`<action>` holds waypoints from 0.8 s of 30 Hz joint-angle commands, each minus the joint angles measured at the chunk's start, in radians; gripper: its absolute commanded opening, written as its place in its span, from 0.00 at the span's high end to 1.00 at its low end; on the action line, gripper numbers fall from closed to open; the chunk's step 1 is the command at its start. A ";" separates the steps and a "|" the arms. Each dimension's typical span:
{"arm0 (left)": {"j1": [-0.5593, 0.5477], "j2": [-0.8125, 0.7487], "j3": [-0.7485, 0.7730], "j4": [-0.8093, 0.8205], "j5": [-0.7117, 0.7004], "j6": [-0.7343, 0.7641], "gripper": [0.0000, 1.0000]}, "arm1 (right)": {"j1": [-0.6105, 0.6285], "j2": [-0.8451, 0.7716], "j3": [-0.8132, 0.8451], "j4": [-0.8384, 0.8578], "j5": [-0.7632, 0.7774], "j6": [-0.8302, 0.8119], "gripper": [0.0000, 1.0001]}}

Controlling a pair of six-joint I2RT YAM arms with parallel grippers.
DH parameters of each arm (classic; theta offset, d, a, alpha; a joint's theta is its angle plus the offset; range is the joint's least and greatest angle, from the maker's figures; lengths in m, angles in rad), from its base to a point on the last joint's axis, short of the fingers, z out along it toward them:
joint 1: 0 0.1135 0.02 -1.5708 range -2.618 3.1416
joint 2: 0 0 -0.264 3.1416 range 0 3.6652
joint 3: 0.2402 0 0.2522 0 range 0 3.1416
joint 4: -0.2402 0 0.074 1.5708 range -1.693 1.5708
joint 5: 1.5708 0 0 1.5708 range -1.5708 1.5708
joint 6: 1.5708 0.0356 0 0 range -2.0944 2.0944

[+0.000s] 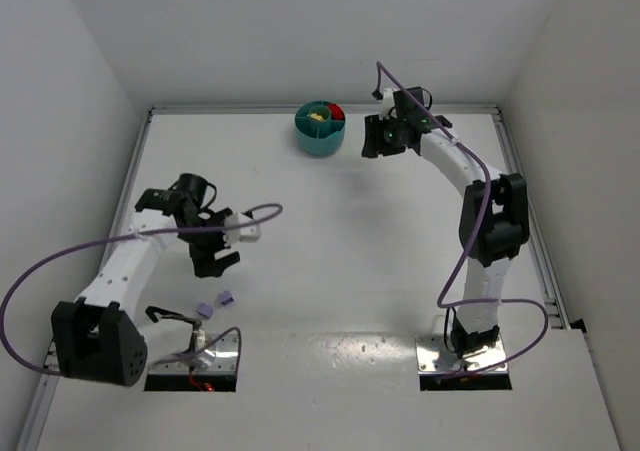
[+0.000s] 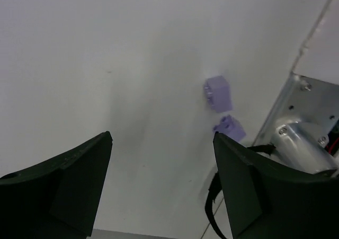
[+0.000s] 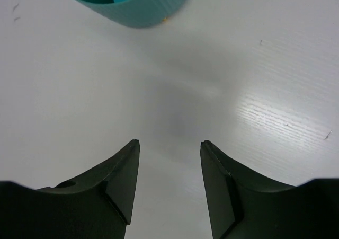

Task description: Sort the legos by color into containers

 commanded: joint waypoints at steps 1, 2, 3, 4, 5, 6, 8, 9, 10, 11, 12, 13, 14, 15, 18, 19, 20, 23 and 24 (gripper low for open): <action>-0.119 -0.118 -0.062 -0.072 -0.033 0.077 0.17 | 0.003 -0.063 -0.050 0.044 -0.023 -0.035 0.50; -0.195 -0.131 -0.075 -0.072 -0.043 0.030 0.16 | 0.003 -0.074 -0.050 0.044 -0.023 -0.035 0.50; -0.234 -0.140 -0.101 -0.072 -0.044 0.000 0.16 | 0.003 -0.074 -0.061 0.044 -0.023 -0.047 0.50; -0.269 -0.140 -0.112 -0.061 -0.054 -0.065 0.15 | 0.003 -0.084 -0.075 0.044 -0.023 -0.047 0.50; -0.335 -0.140 -0.121 -0.051 -0.054 -0.093 0.15 | 0.003 -0.084 -0.075 0.044 -0.023 -0.047 0.50; -0.368 -0.140 -0.143 -0.040 -0.069 -0.127 0.15 | 0.003 -0.095 -0.084 0.044 -0.014 -0.056 0.50; -0.446 -0.140 -0.161 0.006 -0.088 -0.235 0.15 | 0.003 -0.107 -0.095 0.044 -0.014 -0.067 0.50; -0.466 -0.126 -0.175 0.020 -0.100 -0.267 0.15 | 0.003 -0.120 -0.105 0.044 -0.014 -0.067 0.50; -0.483 -0.117 -0.175 0.049 -0.109 -0.302 0.16 | -0.006 -0.132 -0.116 0.044 -0.014 -0.067 0.49; -0.495 -0.100 -0.184 0.060 -0.119 -0.364 0.17 | -0.007 -0.132 -0.116 0.035 -0.014 -0.067 0.49; -0.507 -0.091 -0.184 0.060 -0.134 -0.383 0.19 | -0.007 -0.143 -0.125 0.035 -0.005 -0.076 0.49; -0.508 -0.091 -0.184 0.074 -0.149 -0.399 0.19 | -0.007 -0.143 -0.141 0.035 -0.005 -0.076 0.49; -0.508 -0.091 -0.184 0.101 -0.171 -0.443 0.19 | -0.007 -0.155 -0.151 0.035 -0.005 -0.076 0.49; -0.508 -0.080 -0.197 0.101 -0.203 -0.454 0.19 | -0.007 -0.155 -0.151 0.035 -0.005 -0.076 0.49; -0.529 -0.068 -0.197 0.101 -0.224 -0.491 0.19 | -0.007 -0.155 -0.161 0.035 -0.014 -0.076 0.49; -0.529 -0.057 -0.207 0.101 -0.247 -0.503 0.19 | -0.007 -0.155 -0.161 0.044 -0.014 -0.076 0.49; -0.540 -0.046 -0.207 0.101 -0.258 -0.503 0.19 | -0.007 -0.155 -0.161 0.044 -0.014 -0.076 0.49; -0.560 -0.007 -0.207 0.089 -0.310 -0.541 0.19 | -0.007 -0.155 -0.151 0.044 -0.014 -0.076 0.49; -0.560 0.003 -0.207 0.089 -0.310 -0.551 0.19 | -0.007 -0.155 -0.142 0.044 -0.014 -0.076 0.48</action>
